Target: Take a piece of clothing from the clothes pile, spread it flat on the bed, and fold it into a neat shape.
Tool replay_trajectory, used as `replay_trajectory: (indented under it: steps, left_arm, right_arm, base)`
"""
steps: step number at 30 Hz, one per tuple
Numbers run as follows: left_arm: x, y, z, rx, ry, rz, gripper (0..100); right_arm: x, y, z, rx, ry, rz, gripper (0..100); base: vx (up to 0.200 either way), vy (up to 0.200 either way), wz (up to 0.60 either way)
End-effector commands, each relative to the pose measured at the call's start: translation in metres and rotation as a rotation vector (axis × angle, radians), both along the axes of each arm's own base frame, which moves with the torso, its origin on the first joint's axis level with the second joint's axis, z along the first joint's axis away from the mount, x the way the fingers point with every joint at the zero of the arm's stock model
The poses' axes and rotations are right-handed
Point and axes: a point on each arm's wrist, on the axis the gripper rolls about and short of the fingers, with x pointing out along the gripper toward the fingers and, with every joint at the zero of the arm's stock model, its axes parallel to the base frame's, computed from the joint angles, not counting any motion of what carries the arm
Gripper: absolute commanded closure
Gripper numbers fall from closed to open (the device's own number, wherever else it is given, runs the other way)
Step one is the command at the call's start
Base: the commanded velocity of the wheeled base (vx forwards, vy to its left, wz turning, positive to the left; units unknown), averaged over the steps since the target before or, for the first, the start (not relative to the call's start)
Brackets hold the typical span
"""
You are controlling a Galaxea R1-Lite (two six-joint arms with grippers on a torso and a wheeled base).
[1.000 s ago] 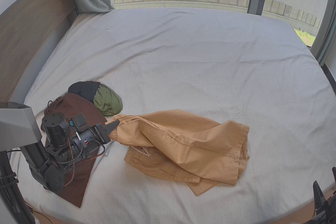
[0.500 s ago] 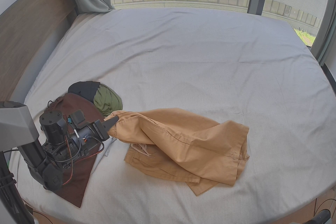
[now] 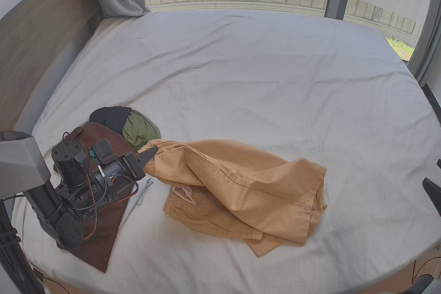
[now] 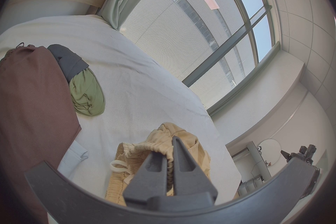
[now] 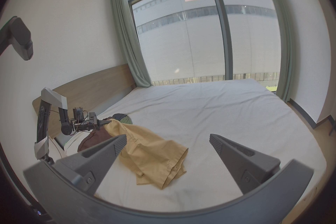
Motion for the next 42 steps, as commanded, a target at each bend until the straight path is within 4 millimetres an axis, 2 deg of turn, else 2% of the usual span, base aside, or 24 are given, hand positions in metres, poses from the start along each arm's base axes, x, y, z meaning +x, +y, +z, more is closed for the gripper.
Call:
replay_trajectory:
  steps: [1, 3, 11, 14, 23, 30, 42]
  left_arm:
    - [-0.001, -0.005, -0.002, 0.0, 0.006, -0.015, 100]
    - [-0.001, -0.005, 0.0, 0.0, -0.002, -0.012, 100]
    - [-0.001, -0.004, 0.0, -0.001, 0.002, -0.008, 100]
    - [-0.001, -0.004, 0.0, 0.0, -0.002, -0.008, 100]
    - [-0.001, -0.004, -0.001, 0.004, 0.002, -0.009, 100]
    - [0.0, -0.003, -0.002, 0.004, 0.002, -0.006, 100]
    - [-0.001, -0.004, -0.003, 0.006, 0.008, -0.009, 100]
  right_arm:
    - [0.03, 0.006, -0.003, -0.011, 0.128, 0.052, 0]
    - [0.043, 0.011, -0.002, 0.01, 0.172, 0.122, 0]
    - [0.086, 0.025, -0.01, 0.008, 0.261, 0.213, 0]
    - [0.095, 0.03, -0.012, 0.009, 0.257, 0.234, 0]
    - [0.099, 0.034, -0.006, 0.02, 0.228, 0.273, 0]
    - [0.115, 0.039, -0.021, 0.099, 0.346, 0.338, 0]
    - [0.137, 0.044, -0.05, 0.134, 0.477, 0.328, 0]
  base:
    - [0.0, 0.0, 0.0]
    - [0.0, 0.0, 0.0]
    - [0.0, 0.0, 0.0]
    - [0.0, 0.0, 0.0]
    - [0.0, 0.0, 0.0]
    - [0.0, 0.0, 0.0]
    - [0.0, 0.0, 0.0]
